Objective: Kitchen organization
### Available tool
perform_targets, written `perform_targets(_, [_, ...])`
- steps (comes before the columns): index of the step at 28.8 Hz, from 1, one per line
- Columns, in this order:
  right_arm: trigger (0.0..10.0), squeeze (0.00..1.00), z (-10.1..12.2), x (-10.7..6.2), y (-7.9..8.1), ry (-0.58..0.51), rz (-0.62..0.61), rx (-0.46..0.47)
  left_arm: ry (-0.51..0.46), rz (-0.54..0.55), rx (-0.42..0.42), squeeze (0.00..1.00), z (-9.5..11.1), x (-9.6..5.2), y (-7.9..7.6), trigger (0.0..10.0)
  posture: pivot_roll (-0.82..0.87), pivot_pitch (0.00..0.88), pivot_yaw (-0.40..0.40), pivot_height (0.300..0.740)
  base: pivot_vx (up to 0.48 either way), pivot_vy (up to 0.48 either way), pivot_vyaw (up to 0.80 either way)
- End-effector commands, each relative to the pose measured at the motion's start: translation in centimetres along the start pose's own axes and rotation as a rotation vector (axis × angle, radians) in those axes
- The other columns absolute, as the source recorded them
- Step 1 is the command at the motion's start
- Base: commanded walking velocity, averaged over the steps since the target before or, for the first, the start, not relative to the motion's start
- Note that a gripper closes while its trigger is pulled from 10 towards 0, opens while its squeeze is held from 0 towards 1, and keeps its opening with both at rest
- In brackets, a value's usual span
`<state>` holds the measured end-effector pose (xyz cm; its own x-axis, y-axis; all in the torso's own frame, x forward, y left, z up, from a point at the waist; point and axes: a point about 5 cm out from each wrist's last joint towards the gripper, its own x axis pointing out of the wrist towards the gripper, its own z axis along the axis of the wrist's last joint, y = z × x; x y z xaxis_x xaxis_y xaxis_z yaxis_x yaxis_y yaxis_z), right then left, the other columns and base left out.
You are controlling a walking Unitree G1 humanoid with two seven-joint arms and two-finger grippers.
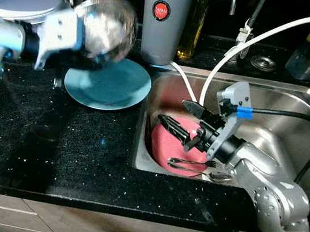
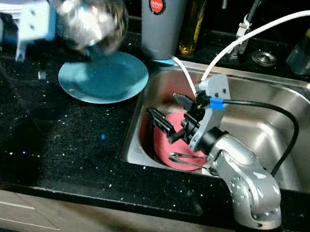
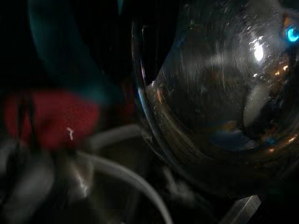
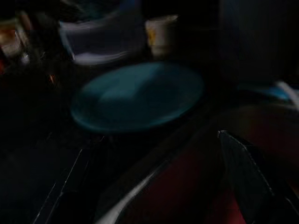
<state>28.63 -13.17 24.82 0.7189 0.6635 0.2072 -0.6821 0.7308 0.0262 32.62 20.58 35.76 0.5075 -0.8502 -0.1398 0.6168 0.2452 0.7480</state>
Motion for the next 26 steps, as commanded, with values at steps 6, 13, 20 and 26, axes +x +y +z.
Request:
perform_targets(6, [10.0, 0.00, 0.5, -0.5, -0.9, -0.052, -0.015, 0.058, -0.092, 0.055, -0.060, 0.00, 1.2, 0.7, -2.7, 0.0, 0.04, 0.000, 0.017, 0.740, 0.000, 0.000, -0.80])
perform_targets(13, [10.0, 0.00, 0.5, -0.7, -1.2, -0.054, -0.029, 0.058, -0.112, 0.084, -0.145, 0.00, 1.1, 1.2, -4.8, 0.0, 0.04, 0.000, 0.017, 0.740, 0.000, 0.000, -0.80])
perform_targets(20, [10.0, 0.00, 0.1, -0.8, -1.3, -0.039, -0.041, 0.054, -0.156, 0.063, -0.250, 0.00, 1.8, 2.8, -7.3, 0.0, 0.04, 0.000, 0.017, 0.740, 0.000, 0.000, -0.80])
perform_targets(26, [10.0, 0.00, -0.1, -1.0, -1.3, -0.018, -0.045, 0.003, -0.104, -0.072, -0.273, 0.00, 0.8, 4.2, -9.4, 0.0, 0.03, 0.000, 0.020, 0.740, 0.000, 0.000, -0.27])
